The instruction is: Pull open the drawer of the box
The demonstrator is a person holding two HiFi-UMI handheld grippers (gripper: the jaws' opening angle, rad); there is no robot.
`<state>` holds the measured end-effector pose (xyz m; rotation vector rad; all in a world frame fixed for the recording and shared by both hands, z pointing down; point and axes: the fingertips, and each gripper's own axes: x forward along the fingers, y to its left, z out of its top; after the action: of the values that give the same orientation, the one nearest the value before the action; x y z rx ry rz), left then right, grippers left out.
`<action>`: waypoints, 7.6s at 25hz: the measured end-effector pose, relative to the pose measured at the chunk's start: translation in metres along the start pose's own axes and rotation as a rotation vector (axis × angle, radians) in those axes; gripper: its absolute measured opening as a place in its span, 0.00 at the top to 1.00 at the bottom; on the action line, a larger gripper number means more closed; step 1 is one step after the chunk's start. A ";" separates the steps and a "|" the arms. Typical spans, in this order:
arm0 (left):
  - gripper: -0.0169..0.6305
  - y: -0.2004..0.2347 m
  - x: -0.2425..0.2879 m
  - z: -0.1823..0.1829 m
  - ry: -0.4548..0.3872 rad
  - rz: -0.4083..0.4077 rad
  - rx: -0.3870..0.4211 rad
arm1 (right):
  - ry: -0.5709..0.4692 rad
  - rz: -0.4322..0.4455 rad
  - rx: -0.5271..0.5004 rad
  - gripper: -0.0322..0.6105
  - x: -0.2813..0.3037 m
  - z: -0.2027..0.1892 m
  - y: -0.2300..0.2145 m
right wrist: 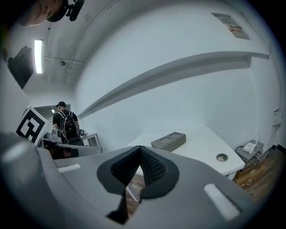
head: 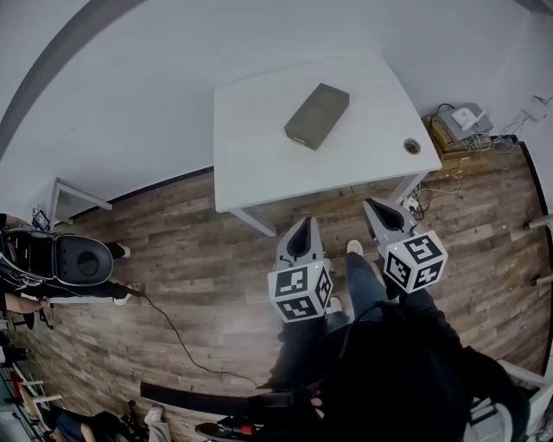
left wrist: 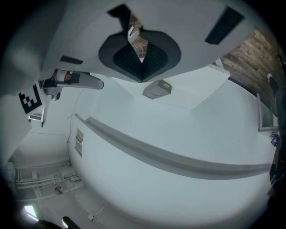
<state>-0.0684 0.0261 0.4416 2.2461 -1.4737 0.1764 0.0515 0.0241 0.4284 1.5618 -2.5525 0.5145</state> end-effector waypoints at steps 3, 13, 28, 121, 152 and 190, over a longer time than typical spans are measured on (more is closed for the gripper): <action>0.97 0.009 0.039 0.007 0.010 0.021 -0.010 | 0.005 0.021 -0.002 0.96 0.034 0.009 -0.024; 0.97 0.001 0.174 0.082 -0.006 0.057 0.024 | 0.005 0.062 -0.010 0.96 0.124 0.077 -0.126; 0.97 0.022 0.264 0.088 0.053 0.148 -0.018 | 0.075 0.141 0.005 0.96 0.206 0.088 -0.192; 0.94 0.169 0.342 -0.043 0.358 0.106 -0.983 | 0.504 0.189 -0.147 0.96 0.367 -0.034 -0.170; 0.94 0.192 0.294 -0.055 0.343 0.176 -1.006 | 0.514 0.193 -0.195 0.96 0.367 -0.035 -0.168; 0.94 0.212 0.259 -0.072 0.371 0.195 -1.070 | 0.507 0.197 -0.214 0.96 0.368 -0.038 -0.167</action>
<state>-0.1397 -0.2305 0.6567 1.1409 -1.1555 -0.1189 0.0238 -0.3430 0.5990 0.9637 -2.2814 0.5494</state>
